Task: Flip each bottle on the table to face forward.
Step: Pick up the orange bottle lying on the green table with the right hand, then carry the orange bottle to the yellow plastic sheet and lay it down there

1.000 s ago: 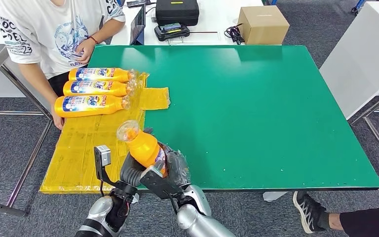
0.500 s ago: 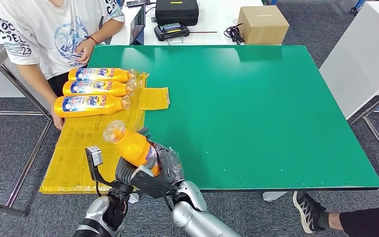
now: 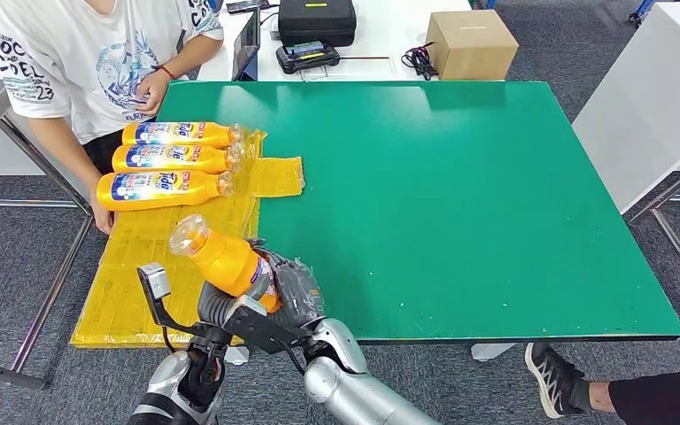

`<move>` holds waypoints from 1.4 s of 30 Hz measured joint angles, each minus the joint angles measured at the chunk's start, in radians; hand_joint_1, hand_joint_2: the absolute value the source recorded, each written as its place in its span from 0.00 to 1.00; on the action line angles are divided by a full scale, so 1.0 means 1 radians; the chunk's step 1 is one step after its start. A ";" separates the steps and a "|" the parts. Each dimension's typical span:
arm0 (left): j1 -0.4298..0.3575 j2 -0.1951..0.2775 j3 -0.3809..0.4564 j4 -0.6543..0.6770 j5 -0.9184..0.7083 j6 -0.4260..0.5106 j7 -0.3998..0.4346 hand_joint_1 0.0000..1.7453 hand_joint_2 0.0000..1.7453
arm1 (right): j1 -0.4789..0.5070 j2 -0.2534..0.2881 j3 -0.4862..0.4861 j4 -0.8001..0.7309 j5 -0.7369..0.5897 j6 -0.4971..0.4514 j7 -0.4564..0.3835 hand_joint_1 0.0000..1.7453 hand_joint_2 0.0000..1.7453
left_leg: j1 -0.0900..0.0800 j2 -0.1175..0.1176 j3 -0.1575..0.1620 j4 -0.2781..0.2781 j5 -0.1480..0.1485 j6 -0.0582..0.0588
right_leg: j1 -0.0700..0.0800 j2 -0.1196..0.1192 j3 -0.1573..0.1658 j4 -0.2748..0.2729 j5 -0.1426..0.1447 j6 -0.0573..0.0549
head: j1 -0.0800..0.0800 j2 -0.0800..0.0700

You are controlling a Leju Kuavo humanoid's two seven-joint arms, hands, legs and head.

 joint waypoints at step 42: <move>-0.024 -0.034 0.118 -0.109 -0.301 0.340 -0.162 1.00 1.00 | 0.303 -0.062 -0.313 -0.575 0.148 0.006 -0.016 0.00 0.00 | 0.000 -0.001 -0.001 0.000 0.000 0.000 | 0.000 0.000 0.000 0.000 0.000 0.000 | 0.000 0.000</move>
